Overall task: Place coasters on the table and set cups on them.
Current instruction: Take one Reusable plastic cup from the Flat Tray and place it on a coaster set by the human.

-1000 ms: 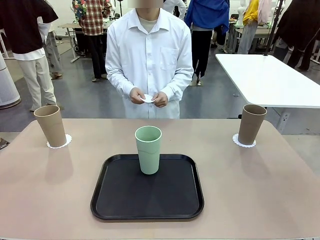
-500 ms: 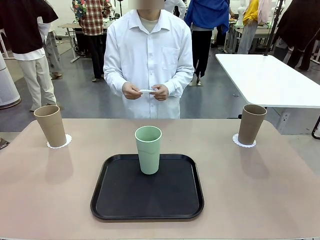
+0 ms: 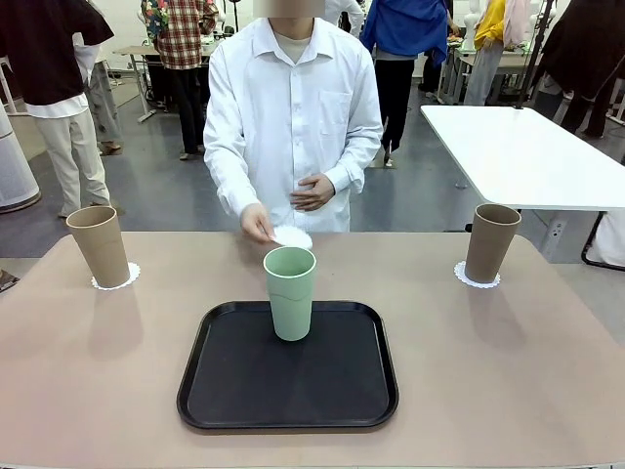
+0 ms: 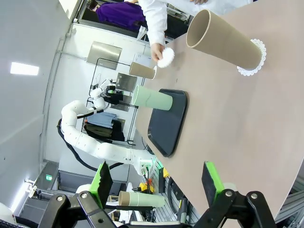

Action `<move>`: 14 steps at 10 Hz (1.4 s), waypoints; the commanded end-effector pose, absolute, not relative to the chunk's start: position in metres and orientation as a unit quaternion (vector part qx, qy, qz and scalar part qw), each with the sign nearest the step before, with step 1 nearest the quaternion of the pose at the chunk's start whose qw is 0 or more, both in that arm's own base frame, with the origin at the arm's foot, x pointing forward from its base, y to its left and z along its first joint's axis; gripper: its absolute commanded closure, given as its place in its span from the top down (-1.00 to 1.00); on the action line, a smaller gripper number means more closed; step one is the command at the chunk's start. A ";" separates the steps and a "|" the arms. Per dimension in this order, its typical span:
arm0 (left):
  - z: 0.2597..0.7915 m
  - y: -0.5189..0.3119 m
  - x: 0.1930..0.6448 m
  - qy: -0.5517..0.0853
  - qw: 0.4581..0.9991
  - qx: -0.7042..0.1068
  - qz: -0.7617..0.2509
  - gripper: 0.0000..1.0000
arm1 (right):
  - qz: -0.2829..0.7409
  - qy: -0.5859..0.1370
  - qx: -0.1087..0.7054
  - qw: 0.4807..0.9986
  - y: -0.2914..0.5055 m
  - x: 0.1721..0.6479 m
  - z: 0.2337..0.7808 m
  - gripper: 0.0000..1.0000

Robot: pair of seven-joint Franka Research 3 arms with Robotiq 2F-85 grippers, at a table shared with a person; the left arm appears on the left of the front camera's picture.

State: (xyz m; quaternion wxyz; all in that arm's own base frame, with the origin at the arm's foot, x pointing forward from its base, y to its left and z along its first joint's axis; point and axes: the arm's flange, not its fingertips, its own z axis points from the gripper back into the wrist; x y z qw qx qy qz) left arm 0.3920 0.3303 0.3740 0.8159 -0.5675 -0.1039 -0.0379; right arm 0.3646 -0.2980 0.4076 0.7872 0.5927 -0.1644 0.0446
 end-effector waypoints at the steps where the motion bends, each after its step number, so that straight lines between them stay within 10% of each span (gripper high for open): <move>1: 0.377 0.330 0.390 -0.106 0.814 -0.570 -0.040 1.00 | 0.042 -0.163 0.593 0.787 -0.298 0.365 0.408 1.00; 14: 0.377 0.330 0.390 -0.106 0.814 -0.570 -0.040 1.00 | 0.042 -0.163 0.593 0.787 -0.298 0.365 0.408 1.00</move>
